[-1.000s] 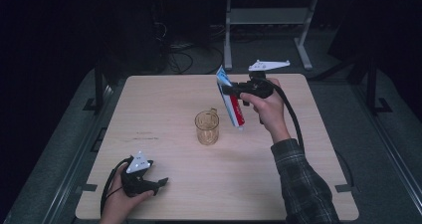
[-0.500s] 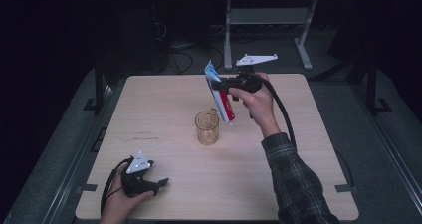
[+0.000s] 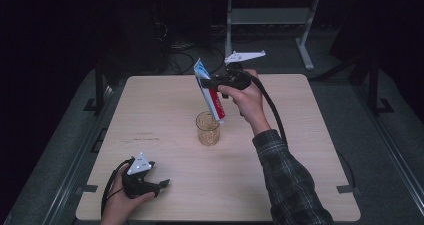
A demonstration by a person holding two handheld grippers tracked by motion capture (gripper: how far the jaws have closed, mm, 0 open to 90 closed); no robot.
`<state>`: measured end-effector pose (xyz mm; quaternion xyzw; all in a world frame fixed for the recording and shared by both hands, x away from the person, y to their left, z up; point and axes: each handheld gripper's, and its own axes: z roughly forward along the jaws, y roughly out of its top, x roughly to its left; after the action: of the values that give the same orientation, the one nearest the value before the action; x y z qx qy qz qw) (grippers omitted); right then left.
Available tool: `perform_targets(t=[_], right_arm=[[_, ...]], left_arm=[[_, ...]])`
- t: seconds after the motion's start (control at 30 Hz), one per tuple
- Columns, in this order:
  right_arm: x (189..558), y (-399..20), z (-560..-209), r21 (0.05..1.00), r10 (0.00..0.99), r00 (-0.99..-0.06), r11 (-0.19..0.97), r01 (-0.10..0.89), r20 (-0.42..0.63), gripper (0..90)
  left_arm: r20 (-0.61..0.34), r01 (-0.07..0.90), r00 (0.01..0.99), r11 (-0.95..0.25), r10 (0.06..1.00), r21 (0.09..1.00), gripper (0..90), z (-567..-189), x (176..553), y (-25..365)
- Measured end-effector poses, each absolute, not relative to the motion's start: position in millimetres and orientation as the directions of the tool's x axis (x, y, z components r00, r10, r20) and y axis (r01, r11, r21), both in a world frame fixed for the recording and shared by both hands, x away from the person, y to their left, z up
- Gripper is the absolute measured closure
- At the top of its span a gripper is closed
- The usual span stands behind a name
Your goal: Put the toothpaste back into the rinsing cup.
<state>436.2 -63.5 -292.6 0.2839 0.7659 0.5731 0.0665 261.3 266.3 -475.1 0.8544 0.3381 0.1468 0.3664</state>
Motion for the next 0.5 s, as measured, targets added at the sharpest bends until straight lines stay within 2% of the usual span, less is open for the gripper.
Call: perform_targets(t=[0.5], right_arm=[[443.7,-41.8,-301.3,0.914,0.490,-0.844,0.203,0.351,0.216,73.6]], left_arm=[[0.002,0.468,0.732,-0.506,0.681,0.724,13.1,-475.0,260.9,265.9]])
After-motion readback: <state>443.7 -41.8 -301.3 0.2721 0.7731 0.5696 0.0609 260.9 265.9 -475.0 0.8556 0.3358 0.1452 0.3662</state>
